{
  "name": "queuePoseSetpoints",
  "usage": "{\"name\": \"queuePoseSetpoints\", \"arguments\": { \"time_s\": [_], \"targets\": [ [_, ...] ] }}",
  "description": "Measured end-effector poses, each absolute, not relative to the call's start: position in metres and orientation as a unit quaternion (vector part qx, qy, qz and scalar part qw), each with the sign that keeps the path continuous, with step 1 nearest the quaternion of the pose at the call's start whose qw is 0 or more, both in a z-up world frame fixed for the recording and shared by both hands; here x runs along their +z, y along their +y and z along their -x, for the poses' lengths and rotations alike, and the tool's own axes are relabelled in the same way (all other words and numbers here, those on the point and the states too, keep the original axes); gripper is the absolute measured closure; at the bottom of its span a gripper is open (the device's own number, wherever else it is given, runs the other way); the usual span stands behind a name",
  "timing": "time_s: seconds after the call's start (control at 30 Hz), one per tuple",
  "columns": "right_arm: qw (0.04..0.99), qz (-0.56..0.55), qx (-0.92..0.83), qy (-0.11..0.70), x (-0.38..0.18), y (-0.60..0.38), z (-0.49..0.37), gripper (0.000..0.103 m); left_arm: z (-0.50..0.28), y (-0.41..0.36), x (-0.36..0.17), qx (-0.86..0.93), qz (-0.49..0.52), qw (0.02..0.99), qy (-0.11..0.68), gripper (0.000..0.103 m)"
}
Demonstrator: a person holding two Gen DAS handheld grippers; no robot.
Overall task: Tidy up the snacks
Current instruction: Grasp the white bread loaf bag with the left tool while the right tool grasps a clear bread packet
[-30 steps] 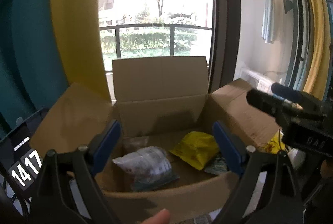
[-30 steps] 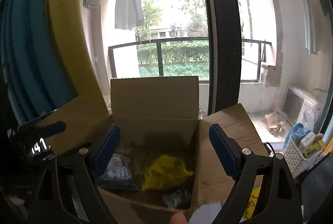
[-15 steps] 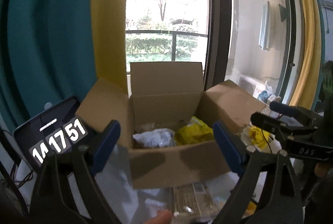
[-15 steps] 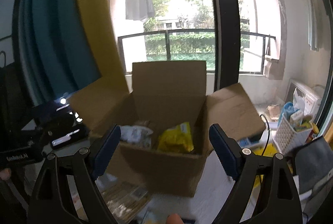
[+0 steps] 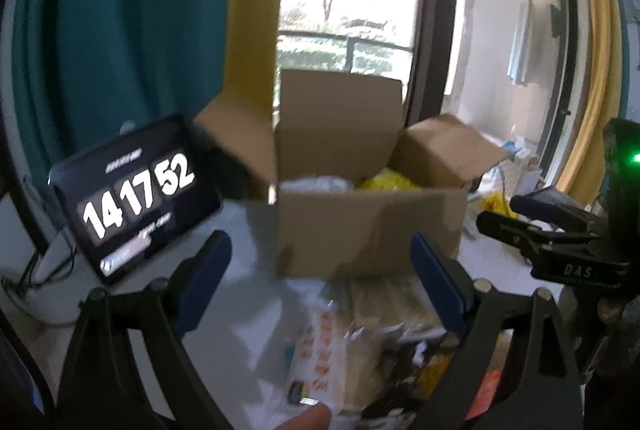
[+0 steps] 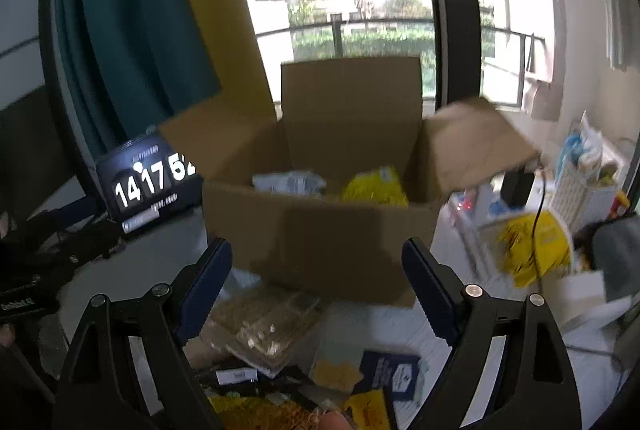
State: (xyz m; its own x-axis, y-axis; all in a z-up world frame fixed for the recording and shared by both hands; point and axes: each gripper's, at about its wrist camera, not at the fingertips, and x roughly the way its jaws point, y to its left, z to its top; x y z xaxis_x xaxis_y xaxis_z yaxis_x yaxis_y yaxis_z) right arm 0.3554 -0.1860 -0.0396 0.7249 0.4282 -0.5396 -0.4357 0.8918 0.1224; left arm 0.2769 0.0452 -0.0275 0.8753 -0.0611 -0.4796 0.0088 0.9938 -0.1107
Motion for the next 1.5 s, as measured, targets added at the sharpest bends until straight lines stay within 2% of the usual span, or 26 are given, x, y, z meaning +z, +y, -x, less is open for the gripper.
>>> {"name": "queuePoseSetpoints", "arguments": {
  "time_s": [0.43,0.87,1.0,1.07,1.1,1.13,1.33,1.5],
  "targets": [
    [0.875,-0.014,0.248,0.417,-0.108,-0.152,-0.377,0.014,-0.272,0.093,-0.103,0.018,0.104,0.940,0.324,0.011],
    [0.802,-0.080,0.288,0.517,-0.156,-0.136,-0.404,0.016,-0.283,0.096,-0.122,0.017,0.114,0.929,0.351,0.011],
    [0.789,-0.100,0.300,0.528,-0.162,-0.138,-0.405,0.025,-0.283,0.094,-0.122,0.017,0.113,0.929,0.353,0.011],
    [0.794,-0.097,0.298,0.521,-0.160,-0.139,-0.402,0.037,-0.282,0.093,-0.122,0.018,0.112,0.929,0.353,0.011],
    [0.796,-0.093,0.297,0.519,-0.158,-0.139,-0.401,0.050,-0.281,0.092,-0.121,0.017,0.111,0.929,0.353,0.011],
    [0.798,-0.092,0.298,0.516,-0.157,-0.141,-0.400,0.058,-0.281,0.091,-0.121,0.017,0.111,0.929,0.353,0.011],
    [0.810,-0.092,0.303,0.494,-0.145,-0.158,-0.388,0.073,-0.274,0.079,-0.116,0.010,0.100,0.931,0.351,0.011],
    [0.836,-0.079,0.289,0.460,-0.123,-0.186,-0.367,0.079,-0.271,0.066,-0.117,-0.003,0.093,0.929,0.359,0.011]
  ]
}}
